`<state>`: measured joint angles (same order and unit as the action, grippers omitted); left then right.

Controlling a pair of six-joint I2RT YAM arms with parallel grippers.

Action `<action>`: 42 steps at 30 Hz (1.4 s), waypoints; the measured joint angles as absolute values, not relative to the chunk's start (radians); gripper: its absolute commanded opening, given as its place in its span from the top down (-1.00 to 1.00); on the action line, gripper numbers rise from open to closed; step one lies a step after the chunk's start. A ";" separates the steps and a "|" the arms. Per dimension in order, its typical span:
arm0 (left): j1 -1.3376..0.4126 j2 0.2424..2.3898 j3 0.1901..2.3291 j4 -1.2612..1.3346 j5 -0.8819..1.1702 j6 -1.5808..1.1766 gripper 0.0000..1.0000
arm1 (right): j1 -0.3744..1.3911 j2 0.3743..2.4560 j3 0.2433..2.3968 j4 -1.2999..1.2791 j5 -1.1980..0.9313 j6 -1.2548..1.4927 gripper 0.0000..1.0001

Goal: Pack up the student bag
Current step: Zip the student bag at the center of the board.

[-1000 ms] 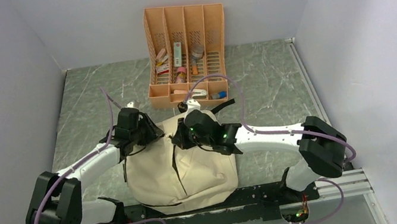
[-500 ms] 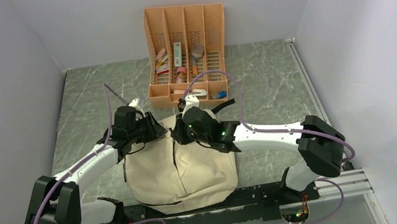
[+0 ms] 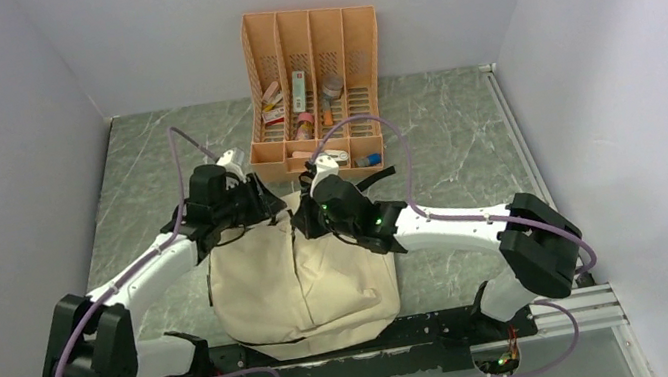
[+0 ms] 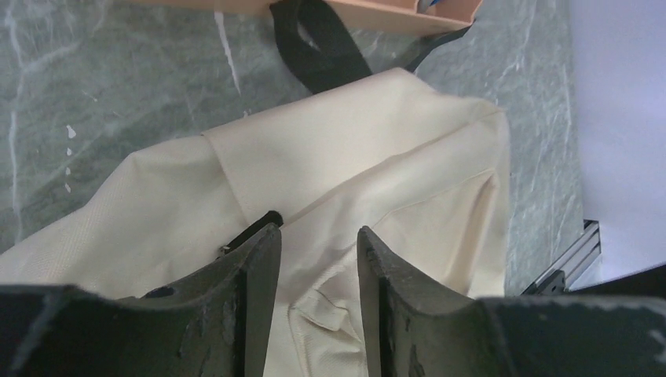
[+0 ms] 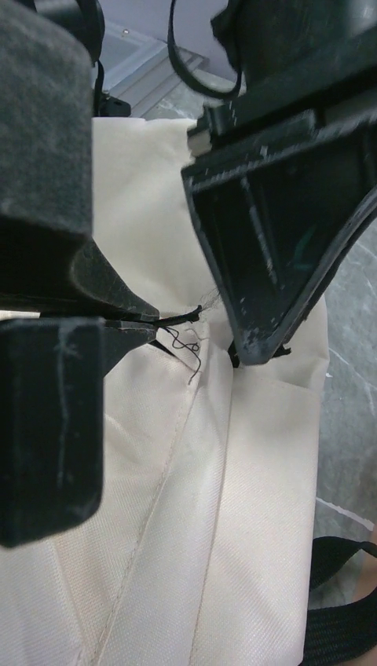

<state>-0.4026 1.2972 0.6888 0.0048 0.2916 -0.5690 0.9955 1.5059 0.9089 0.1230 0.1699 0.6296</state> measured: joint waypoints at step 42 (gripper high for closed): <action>-0.485 1.229 0.674 0.065 0.360 -0.753 0.23 | 0.987 1.487 0.877 0.168 0.148 0.625 1.00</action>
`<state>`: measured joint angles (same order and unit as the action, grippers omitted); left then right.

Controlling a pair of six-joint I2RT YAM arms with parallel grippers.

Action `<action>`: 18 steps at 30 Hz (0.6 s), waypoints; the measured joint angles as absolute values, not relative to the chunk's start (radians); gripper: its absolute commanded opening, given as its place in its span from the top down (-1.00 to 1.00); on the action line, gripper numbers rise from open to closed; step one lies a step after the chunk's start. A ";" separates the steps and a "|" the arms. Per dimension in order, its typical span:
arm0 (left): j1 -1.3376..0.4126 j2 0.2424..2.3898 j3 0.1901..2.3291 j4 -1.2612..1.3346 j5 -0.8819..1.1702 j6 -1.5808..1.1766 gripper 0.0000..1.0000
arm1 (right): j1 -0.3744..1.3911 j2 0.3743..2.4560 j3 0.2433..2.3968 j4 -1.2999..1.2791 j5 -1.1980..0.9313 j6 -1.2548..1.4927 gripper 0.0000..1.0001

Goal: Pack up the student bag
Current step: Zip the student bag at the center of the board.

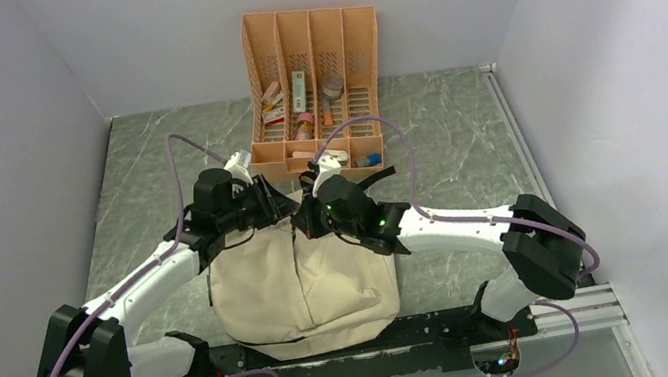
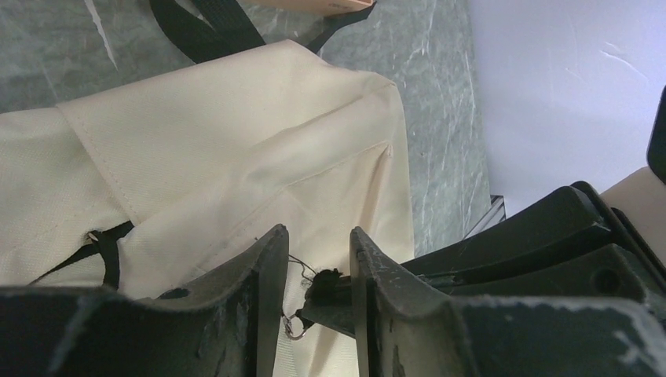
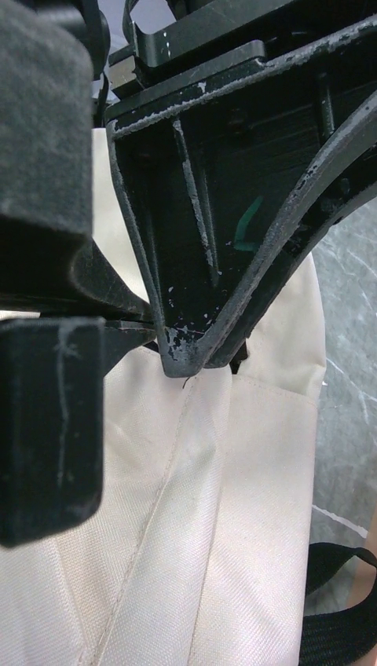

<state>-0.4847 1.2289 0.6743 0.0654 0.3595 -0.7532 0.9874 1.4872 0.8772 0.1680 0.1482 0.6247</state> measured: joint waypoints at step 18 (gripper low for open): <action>-0.499 1.229 0.672 0.070 0.360 -0.750 0.90 | 0.985 1.487 0.872 0.178 0.150 0.623 0.53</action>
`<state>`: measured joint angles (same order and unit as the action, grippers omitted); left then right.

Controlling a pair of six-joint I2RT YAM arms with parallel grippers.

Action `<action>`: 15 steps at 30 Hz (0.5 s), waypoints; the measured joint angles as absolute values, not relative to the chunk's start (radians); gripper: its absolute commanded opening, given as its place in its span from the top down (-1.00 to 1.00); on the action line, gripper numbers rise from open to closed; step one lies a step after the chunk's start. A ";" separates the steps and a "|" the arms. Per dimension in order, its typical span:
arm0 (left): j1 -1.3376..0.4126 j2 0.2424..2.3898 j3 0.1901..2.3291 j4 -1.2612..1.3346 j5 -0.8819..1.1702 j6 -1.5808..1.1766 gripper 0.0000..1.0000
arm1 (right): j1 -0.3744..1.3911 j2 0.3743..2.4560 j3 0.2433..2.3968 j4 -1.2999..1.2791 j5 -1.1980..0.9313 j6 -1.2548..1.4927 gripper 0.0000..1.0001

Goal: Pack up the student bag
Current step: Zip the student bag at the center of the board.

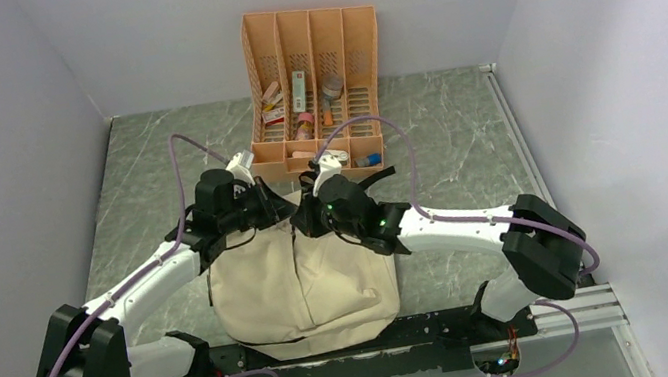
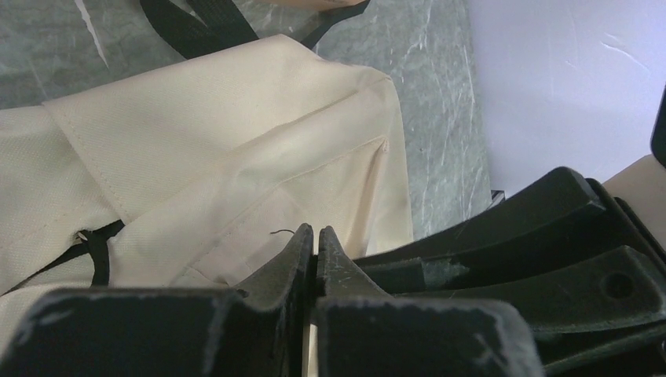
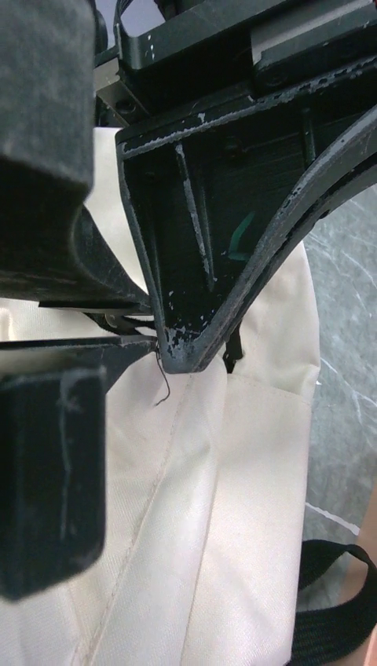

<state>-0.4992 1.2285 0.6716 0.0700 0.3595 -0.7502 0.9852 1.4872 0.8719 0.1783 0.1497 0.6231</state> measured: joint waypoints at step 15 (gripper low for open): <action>-0.501 1.221 0.680 0.095 0.391 -0.691 0.90 | 0.860 1.435 0.780 0.299 -0.065 0.606 0.20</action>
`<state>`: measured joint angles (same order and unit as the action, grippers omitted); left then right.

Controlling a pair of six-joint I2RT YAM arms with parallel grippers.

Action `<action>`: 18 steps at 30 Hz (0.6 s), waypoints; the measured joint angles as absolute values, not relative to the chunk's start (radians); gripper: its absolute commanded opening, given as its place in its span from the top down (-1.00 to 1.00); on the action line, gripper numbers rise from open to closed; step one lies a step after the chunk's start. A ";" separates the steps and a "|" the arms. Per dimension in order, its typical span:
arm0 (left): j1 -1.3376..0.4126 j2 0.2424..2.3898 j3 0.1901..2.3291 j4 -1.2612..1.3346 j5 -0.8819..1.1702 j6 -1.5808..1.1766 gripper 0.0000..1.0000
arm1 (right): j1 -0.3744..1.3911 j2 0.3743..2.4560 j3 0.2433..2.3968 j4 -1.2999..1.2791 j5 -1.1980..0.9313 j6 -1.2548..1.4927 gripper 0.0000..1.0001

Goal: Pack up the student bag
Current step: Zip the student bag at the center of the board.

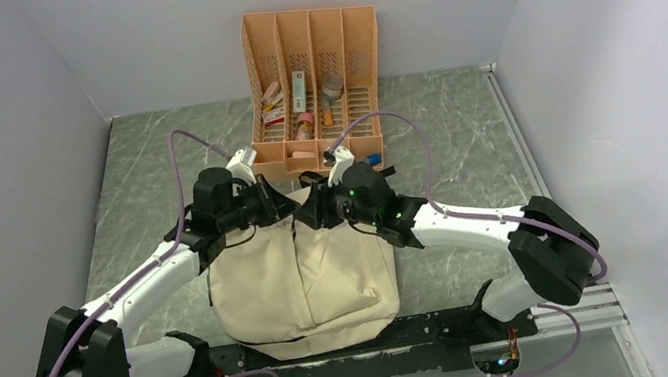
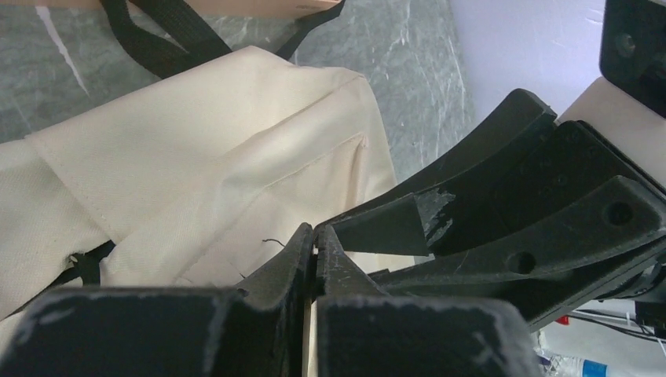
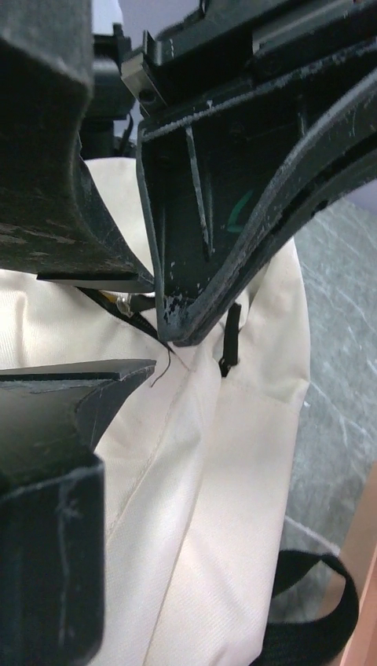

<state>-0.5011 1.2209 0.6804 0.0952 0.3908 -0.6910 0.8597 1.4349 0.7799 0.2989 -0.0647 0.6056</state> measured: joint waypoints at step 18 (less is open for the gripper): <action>-0.500 1.213 0.680 0.130 0.424 -0.646 0.90 | 0.852 1.508 0.773 0.427 -0.184 0.602 0.38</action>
